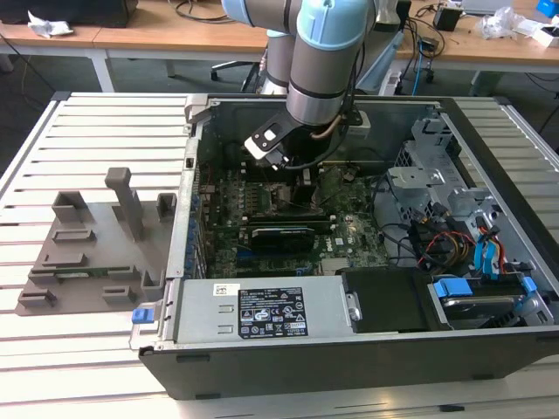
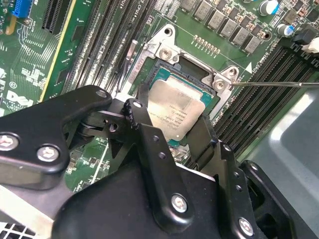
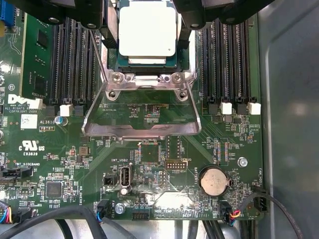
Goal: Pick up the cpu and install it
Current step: 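Place the cpu into insertion slot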
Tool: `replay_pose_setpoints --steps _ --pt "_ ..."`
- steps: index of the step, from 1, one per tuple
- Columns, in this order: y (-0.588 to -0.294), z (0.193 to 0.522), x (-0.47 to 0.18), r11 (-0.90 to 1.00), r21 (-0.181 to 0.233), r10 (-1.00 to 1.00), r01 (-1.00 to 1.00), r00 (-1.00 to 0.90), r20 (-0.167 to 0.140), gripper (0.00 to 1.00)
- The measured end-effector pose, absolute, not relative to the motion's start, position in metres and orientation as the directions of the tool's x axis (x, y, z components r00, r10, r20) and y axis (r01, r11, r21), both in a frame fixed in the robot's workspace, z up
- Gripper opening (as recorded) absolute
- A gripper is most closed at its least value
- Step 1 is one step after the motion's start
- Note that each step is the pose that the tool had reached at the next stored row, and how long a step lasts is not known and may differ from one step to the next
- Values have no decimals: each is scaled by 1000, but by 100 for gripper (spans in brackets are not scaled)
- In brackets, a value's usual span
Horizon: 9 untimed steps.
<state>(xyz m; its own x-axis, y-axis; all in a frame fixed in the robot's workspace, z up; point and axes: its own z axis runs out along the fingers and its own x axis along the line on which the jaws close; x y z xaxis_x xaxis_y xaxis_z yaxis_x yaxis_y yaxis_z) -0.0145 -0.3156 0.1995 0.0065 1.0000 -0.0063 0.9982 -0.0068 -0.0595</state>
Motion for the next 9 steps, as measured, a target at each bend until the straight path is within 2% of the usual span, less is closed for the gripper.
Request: replay_pose_setpoints --steps 3,4,9 --pt "-316 200 -14 -7 -59 1000 998 6 -6 55" --pt "-316 200 -14 -7 -59 1000 998 6 -6 62" --pt "-314 200 -15 -7 -59 1000 998 6 -6 62"
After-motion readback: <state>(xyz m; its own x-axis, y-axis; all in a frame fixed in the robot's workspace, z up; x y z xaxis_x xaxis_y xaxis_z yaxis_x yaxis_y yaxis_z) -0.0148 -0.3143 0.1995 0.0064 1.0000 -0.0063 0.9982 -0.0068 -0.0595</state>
